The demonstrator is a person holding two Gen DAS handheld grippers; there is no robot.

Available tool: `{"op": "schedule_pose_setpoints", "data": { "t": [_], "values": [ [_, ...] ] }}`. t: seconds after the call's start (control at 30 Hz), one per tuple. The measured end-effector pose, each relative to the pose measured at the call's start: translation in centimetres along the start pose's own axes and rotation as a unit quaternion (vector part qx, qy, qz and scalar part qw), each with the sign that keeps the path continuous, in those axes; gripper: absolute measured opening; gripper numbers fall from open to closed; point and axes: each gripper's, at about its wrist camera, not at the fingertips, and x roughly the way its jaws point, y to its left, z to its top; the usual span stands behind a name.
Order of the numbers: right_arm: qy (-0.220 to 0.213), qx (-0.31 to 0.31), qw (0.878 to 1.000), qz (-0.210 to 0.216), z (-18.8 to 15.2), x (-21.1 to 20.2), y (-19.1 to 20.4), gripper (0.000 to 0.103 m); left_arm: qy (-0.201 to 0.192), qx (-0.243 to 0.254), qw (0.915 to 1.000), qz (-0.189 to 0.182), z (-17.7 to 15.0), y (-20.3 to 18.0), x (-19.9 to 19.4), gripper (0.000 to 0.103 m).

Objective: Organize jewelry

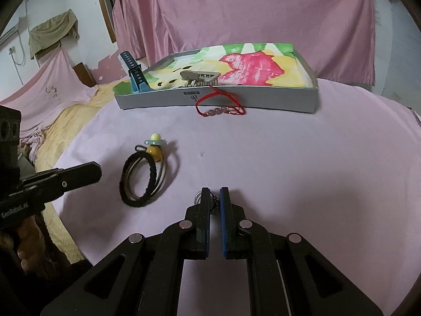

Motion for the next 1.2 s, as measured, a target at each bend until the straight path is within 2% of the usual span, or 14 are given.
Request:
{"op": "schedule_pose_setpoints", "data": {
  "t": [0.1, 0.27, 0.47, 1.03, 1.2],
  "values": [
    [-0.002, 0.002, 1.000, 0.000, -0.2, -0.2, -0.1, 0.006, 0.000, 0.006, 1.0000, 0.008, 0.1, 0.0, 0.0, 0.001],
    [-0.003, 0.008, 1.000, 0.005, -0.3, -0.1, -0.3, 0.006, 0.011, -0.022, 0.9997, 0.009, 0.4, 1.2, 0.8, 0.002],
    [-0.004, 0.010, 1.000, 0.008, -0.1, 0.2, -0.4, 0.006, 0.027, -0.024, 0.9992, 0.019, 0.7, 1.5, 2.1, 0.012],
    [-0.005, 0.010, 1.000, 0.016, 0.7, 1.0, -0.8, 0.006, 0.051, 0.003, 0.9983, 0.028, 1.4, 1.0, 4.2, 0.012],
    [-0.007, 0.012, 1.000, 0.015, 0.7, 1.0, -0.8, 0.006, 0.050, 0.001, 0.9982, 0.032, 1.3, 1.1, 4.1, 0.006]
  ]
}}
